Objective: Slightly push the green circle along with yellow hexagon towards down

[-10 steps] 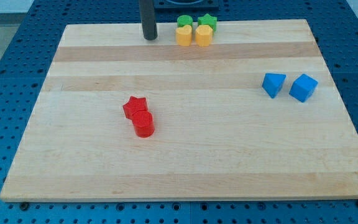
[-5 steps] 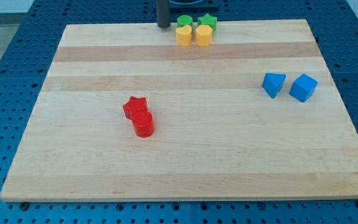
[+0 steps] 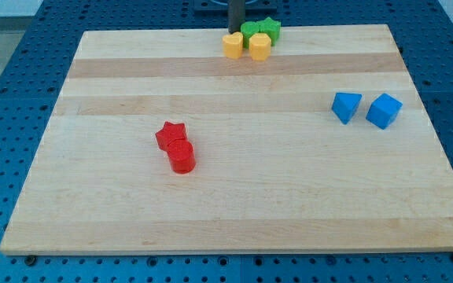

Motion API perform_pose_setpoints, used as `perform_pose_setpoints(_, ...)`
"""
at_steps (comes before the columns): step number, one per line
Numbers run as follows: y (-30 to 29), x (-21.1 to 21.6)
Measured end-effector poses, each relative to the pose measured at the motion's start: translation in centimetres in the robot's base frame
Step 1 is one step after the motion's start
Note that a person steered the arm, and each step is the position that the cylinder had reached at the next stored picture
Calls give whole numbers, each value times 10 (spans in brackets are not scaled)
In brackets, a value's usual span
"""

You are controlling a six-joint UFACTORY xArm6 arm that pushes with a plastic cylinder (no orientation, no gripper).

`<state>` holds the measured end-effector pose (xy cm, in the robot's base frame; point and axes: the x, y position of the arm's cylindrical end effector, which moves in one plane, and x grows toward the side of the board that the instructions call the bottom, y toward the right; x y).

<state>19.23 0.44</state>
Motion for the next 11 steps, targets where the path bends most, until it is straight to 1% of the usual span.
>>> perform_pose_setpoints(3,17,0)
perform_pose_setpoints(6,17,1)
perform_pose_setpoints(8,17,9)
perform_pose_setpoints(10,17,33)
perform_pose_setpoints(11,11,30)
